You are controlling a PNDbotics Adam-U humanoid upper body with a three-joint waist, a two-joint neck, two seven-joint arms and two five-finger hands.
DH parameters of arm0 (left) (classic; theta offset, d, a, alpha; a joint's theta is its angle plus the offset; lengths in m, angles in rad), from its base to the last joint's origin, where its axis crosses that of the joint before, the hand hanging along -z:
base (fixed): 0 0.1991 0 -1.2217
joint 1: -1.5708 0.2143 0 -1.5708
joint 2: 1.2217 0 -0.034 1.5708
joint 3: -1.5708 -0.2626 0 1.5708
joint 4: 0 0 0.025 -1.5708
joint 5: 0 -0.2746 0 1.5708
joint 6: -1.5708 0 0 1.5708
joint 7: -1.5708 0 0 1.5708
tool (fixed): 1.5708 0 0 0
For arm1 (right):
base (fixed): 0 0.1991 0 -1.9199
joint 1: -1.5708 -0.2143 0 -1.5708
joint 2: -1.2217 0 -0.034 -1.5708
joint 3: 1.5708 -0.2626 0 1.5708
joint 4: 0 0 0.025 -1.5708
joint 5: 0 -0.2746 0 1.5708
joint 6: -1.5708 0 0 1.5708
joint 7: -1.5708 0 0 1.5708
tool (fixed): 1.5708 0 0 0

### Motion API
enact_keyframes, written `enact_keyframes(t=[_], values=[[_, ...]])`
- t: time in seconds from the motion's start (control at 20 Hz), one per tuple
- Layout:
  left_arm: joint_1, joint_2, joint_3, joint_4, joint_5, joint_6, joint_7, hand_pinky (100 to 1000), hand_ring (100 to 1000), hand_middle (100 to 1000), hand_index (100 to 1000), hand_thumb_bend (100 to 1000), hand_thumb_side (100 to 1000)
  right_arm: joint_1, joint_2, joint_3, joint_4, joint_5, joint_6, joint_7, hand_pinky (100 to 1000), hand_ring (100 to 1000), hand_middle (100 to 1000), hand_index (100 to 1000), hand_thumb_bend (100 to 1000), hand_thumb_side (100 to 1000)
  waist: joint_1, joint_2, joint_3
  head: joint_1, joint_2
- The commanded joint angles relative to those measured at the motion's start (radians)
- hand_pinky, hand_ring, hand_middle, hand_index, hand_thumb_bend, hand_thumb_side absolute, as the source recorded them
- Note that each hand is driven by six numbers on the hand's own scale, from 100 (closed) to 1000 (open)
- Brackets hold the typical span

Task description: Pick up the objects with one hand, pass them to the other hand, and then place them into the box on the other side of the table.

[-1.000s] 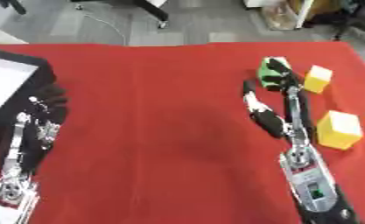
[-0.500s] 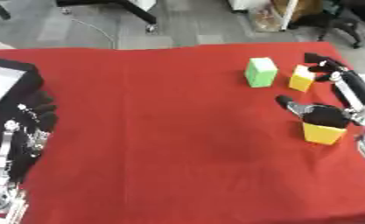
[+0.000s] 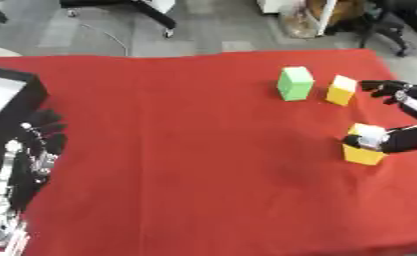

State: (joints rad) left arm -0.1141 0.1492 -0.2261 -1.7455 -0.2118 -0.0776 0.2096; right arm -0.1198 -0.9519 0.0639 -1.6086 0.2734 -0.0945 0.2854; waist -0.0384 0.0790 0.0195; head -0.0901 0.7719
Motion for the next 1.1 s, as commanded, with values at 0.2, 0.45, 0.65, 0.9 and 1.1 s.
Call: enact_keyframes(t=[0.2, 0.45, 0.65, 0.9, 1.1], values=[[-0.004, 0.018, -0.004, -0.008, -0.005, -0.001, -0.009, 715, 764, 736, 859, 597, 703, -0.029, -0.065, 0.03, 0.07, 0.029, 0.006, 0.064, 870, 920, 912, 999, 599, 449, -0.018, -0.027, 0.003, -0.003, -0.002], [-0.004, 0.017, -0.002, -0.008, -0.006, -0.002, -0.01, 715, 764, 737, 859, 596, 704, -0.061, -0.046, 0.028, 0.154, 0.047, 0.001, 0.142, 873, 921, 906, 999, 549, 405, -0.019, -0.027, 0.007, -0.012, -0.002], [-0.003, 0.017, -0.001, -0.007, -0.006, -0.003, -0.01, 715, 765, 737, 859, 595, 704, -0.077, -0.033, 0.018, 0.211, 0.063, 0.002, 0.179, 874, 921, 905, 999, 573, 426, -0.02, -0.027, 0.009, -0.023, -0.002], [-0.003, 0.016, -0.001, -0.007, -0.005, -0.003, -0.009, 715, 765, 737, 859, 593, 704, -0.092, -0.02, 0.007, 0.272, 0.085, 0.006, 0.179, 875, 921, 902, 998, 561, 420, -0.02, -0.026, 0.011, -0.027, -0.002], [-0.002, 0.015, 0.0, -0.007, -0.005, -0.003, -0.009, 715, 765, 737, 859, 592, 705, -0.107, -0.009, 0.0, 0.319, 0.108, 0.011, 0.156, 874, 918, 895, 994, 556, 412, -0.019, -0.026, 0.012, -0.028, -0.002]])
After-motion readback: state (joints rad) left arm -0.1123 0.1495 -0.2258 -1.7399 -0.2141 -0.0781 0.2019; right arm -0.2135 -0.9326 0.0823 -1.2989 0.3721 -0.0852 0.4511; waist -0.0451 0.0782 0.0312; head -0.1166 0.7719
